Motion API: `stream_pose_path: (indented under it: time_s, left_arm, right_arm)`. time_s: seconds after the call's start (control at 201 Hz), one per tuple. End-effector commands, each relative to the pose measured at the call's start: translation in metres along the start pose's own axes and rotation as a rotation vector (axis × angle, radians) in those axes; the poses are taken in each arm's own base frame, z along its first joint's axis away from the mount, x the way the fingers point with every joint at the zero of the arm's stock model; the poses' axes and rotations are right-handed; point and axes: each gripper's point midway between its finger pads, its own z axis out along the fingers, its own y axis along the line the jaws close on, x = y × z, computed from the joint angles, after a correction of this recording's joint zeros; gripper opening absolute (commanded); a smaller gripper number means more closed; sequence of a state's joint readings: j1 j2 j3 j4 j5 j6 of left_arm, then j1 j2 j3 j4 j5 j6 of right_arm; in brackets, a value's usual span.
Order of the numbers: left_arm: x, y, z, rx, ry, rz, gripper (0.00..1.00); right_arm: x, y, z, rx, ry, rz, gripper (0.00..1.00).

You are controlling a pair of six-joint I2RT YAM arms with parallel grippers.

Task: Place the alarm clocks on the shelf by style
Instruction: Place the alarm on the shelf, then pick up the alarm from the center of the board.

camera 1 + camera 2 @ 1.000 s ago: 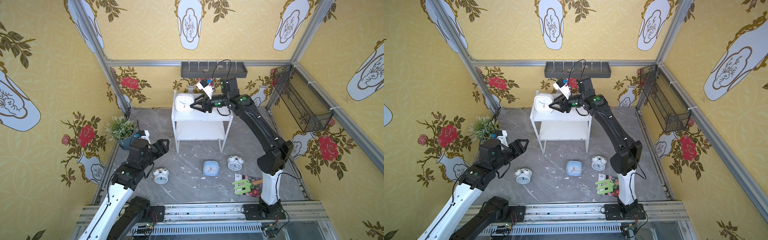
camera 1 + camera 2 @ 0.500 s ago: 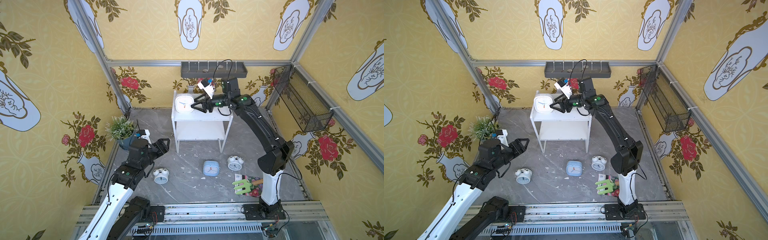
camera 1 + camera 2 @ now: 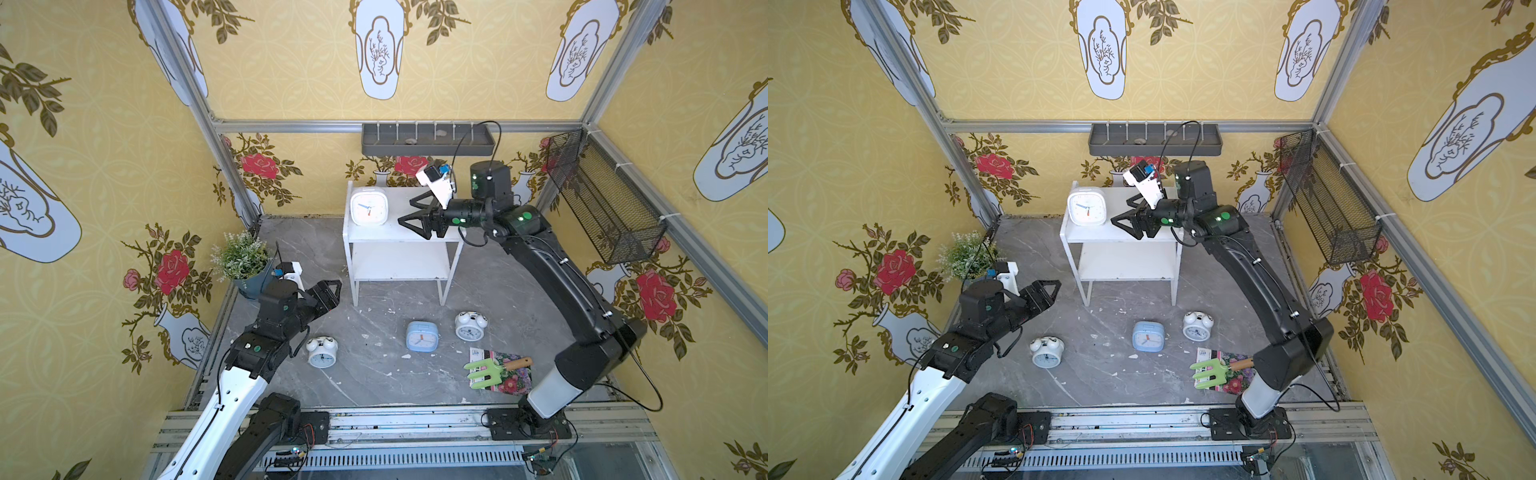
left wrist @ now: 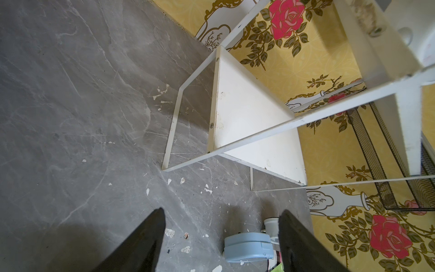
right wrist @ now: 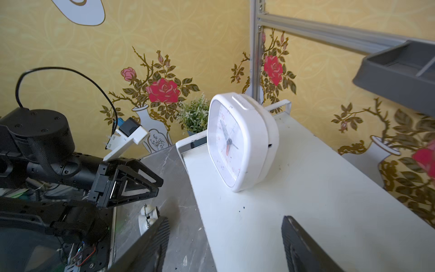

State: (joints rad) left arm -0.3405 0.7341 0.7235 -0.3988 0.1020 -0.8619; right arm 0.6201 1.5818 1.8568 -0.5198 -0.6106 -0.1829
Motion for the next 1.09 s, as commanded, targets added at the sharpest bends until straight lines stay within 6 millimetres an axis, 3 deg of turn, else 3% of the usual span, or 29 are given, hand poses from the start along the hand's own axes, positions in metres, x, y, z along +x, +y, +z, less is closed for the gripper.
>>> stream_pose_path:
  time_s: [0.0, 0.085, 0.164, 0.378, 0.528, 0.667, 0.797, 0.961, 1.086]
  left_arm:
    - [0.002, 0.007, 0.001, -0.021, -0.004, 0.006, 0.79]
    - [0.006, 0.007, 0.001, -0.009, 0.009, 0.000, 0.78]
    - [0.012, 0.005, 0.003, 0.008, 0.036, -0.003, 0.77]
    - [0.041, -0.003, 0.011, 0.043, 0.123, 0.062, 0.75]
    - [0.076, -0.013, 0.022, 0.050, 0.205, 0.139, 0.75]
    - [0.093, -0.013, 0.029, 0.025, 0.246, 0.156, 0.75]
    - [0.093, -0.006, 0.028, -0.012, 0.246, 0.132, 0.74]
    - [0.092, -0.004, 0.024, -0.006, 0.230, 0.123, 0.74]
    - [0.093, -0.001, 0.023, -0.013, 0.229, 0.120, 0.74]
  right_arm:
    - [-0.002, 0.019, -0.015, 0.120, 0.002, -0.028, 0.77]
    - [0.012, 0.054, -0.026, 0.135, 0.023, -0.001, 0.77]
    - [0.038, 0.083, -0.034, 0.129, 0.036, 0.063, 0.77]
    - [0.139, 0.123, -0.033, 0.173, 0.177, 0.261, 0.78]
    - [0.217, 0.111, -0.022, 0.331, 0.315, 0.429, 0.79]
    - [0.265, 0.105, -0.022, 0.422, 0.400, 0.501, 0.83]
    - [0.288, 0.102, -0.020, 0.460, 0.459, 0.528, 0.83]
    - [0.301, 0.098, -0.012, 0.461, 0.488, 0.537, 0.86]
    - [0.310, 0.080, -0.009, 0.452, 0.516, 0.583, 0.87]
